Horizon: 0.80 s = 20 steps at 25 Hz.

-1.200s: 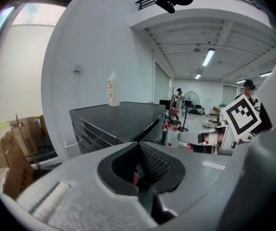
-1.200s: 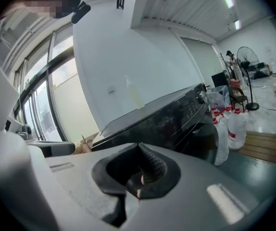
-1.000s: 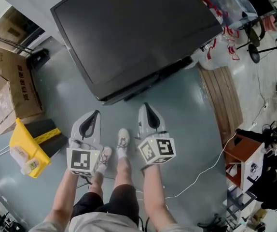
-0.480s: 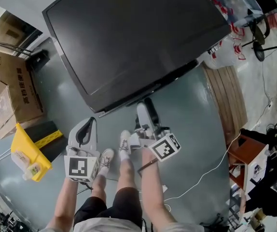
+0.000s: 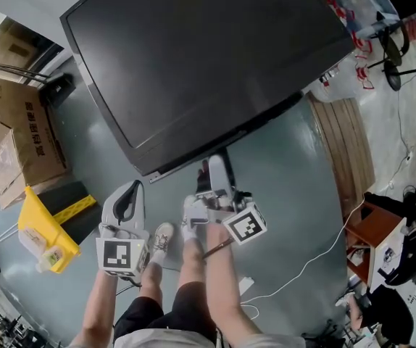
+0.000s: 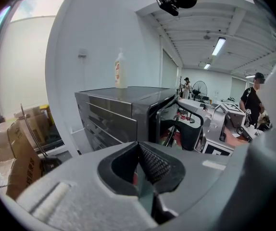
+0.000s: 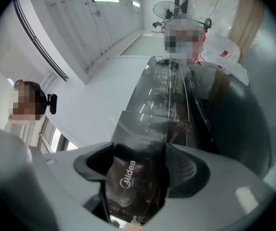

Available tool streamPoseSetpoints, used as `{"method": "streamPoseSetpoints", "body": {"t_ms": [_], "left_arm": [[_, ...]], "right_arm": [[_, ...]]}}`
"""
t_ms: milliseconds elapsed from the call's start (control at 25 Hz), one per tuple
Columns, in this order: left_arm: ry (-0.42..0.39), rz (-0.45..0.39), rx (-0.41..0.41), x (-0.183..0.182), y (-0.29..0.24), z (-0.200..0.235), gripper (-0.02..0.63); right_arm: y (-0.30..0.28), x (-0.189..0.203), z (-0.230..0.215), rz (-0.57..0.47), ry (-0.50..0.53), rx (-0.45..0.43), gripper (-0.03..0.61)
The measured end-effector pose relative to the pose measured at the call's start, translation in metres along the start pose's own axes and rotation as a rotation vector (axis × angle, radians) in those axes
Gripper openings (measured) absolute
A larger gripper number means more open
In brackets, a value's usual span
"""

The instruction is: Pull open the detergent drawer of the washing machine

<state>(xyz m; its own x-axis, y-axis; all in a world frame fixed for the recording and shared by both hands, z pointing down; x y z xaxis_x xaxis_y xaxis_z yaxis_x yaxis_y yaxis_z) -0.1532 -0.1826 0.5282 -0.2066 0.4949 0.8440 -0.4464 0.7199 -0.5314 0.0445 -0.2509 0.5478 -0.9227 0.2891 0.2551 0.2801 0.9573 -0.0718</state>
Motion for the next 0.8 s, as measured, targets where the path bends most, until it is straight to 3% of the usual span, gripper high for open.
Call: {"method": "streamPoseSetpoints", "body": {"t_ms": [400, 800], "left_arm": [[0.016, 0.017, 0.001, 0.012, 0.0, 0.006, 0.011], [0.009, 0.027, -0.02, 0.016, 0.004, 0.018, 0.011]], "right_arm": [[-0.007, 0.005, 0.004, -0.022, -0.129, -0.102, 0.333], [-0.007, 0.008, 0.003, -0.095, -0.196, -0.129, 0.333]]}}
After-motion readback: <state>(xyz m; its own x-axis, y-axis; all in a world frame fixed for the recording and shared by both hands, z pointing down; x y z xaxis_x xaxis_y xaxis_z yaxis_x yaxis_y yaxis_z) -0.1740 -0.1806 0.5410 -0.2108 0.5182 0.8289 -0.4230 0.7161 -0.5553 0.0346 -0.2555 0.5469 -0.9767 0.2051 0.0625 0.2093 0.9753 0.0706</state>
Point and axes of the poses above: the fingertips, and each gripper's own axes: y backward along the fingers, z to its left, x out of its underside, the point moved 2 cm from there along y, backward along the fingers, and after that the axes turned 10 degrees about x, right-handed, at the moved point
